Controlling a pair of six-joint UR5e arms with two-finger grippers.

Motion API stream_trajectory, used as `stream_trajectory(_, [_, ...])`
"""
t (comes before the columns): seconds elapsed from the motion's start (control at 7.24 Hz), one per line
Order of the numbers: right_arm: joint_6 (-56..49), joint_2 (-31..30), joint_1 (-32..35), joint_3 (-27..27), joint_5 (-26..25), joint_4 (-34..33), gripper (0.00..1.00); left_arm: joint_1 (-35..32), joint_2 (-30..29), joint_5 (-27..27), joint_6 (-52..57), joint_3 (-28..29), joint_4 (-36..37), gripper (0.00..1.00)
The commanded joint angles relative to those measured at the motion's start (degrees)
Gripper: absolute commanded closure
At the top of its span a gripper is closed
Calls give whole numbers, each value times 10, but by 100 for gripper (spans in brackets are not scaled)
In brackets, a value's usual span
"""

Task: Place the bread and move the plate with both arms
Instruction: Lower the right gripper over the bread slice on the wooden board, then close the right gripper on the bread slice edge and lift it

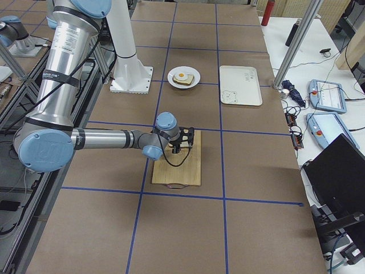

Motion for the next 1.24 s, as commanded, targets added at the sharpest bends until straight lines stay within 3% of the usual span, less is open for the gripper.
stream_trajectory(0.0, [-8, 0, -3, 1, 0, 0, 100, 0, 0, 0, 0, 0, -1, 2])
stream_trajectory(0.41, [-38, -4, 25, 11, 36, 2, 100, 1, 0, 0, 0, 0, 0, 2])
stream_trajectory(0.83, [-110, 6, 151, 6, 186, 4, 100, 1, -1, 0, -1, 0, 0, 2])
stream_trajectory(1.1, [-125, 25, 202, 4, 244, 3, 100, 1, -1, 0, -1, 0, 0, 2])
